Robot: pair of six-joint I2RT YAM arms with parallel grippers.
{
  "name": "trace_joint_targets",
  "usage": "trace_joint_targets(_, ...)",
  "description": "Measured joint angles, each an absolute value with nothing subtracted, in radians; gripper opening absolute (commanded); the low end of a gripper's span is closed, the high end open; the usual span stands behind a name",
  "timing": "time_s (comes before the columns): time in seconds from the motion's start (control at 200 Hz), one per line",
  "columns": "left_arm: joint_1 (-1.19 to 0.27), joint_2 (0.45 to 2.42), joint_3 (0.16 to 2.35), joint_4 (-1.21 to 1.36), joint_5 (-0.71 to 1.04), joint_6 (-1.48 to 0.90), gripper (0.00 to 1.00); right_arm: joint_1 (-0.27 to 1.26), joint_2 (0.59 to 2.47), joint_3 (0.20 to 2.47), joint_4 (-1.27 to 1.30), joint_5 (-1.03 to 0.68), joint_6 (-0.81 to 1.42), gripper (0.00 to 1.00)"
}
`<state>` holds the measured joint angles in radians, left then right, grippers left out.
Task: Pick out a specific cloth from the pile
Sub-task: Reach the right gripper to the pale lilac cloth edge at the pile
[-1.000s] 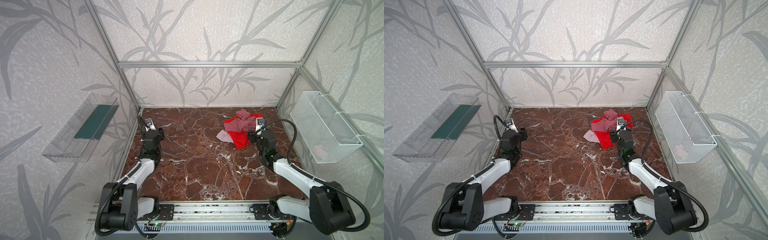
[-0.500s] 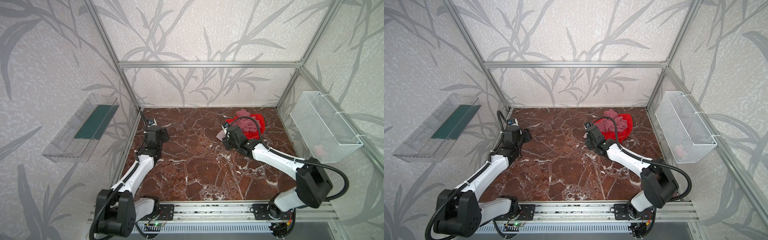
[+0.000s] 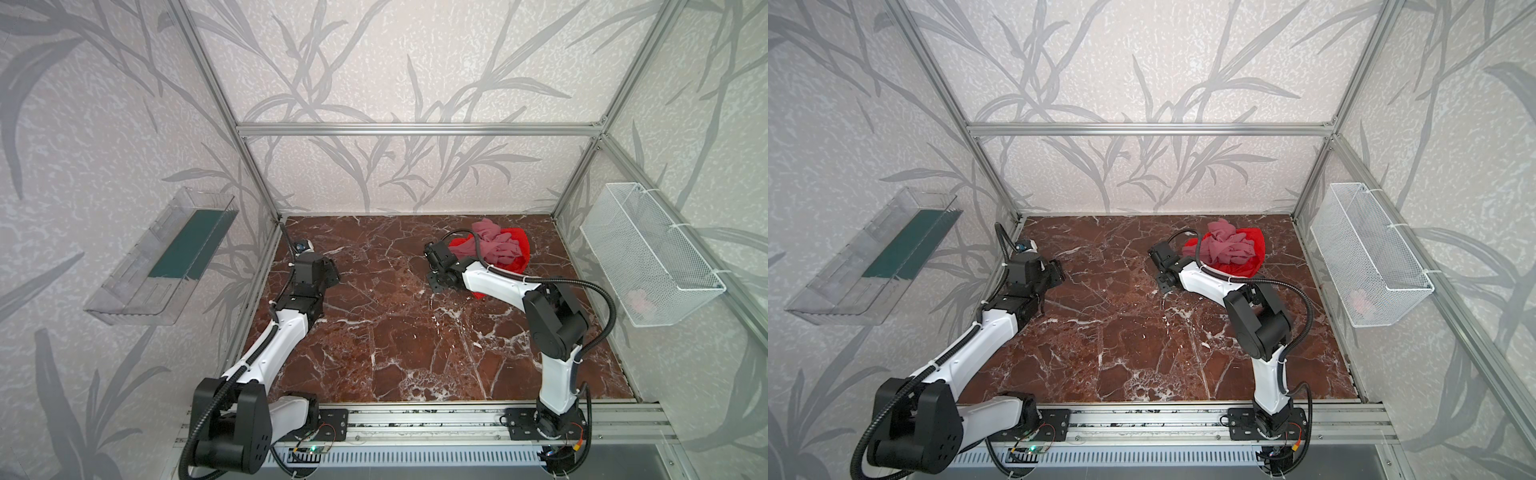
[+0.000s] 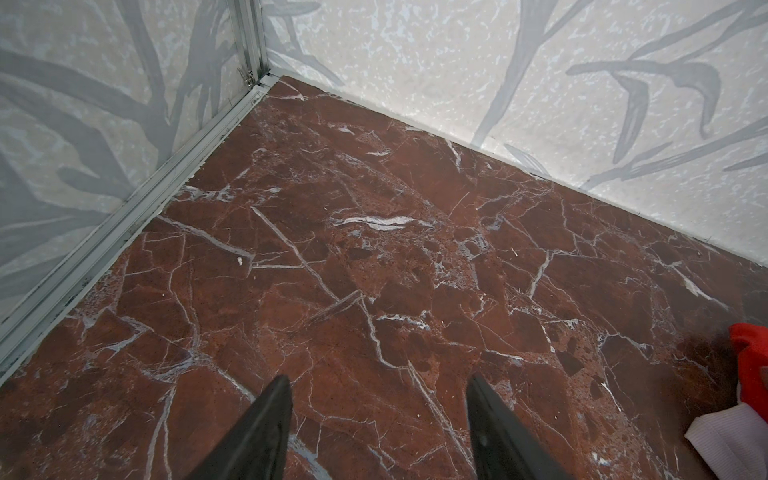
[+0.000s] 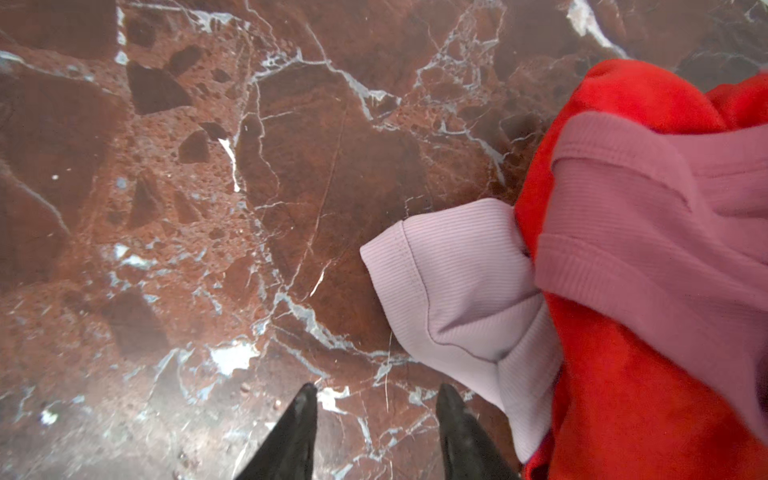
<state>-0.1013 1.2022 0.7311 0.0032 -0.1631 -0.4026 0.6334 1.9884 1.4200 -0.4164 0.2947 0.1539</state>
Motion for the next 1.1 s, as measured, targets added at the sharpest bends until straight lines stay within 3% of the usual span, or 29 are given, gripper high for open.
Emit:
trace_joint_targets(0.61,-0.101,1.231,0.732,0.002,-0.176,-0.395,0.64,0.578,2.111,1.518,-0.449,0.321,0.165,0.48)
trace_joint_targets(0.835,-0.101,1.237,0.738,0.003,-0.183,-0.393,0.64,0.568,2.154,1.555,-0.456,0.324,0.165,0.3)
trace_joint_targets(0.985,-0.101,1.247,0.751,0.003,-0.185,-0.393,0.64,0.562,2.175,1.575,-0.461,0.333,0.165,0.0)
trace_joint_targets(1.1,-0.101,1.254,0.757,0.004,-0.185,-0.393,0.63,0.562,2.177,1.576,-0.463,0.335,0.171,0.0)
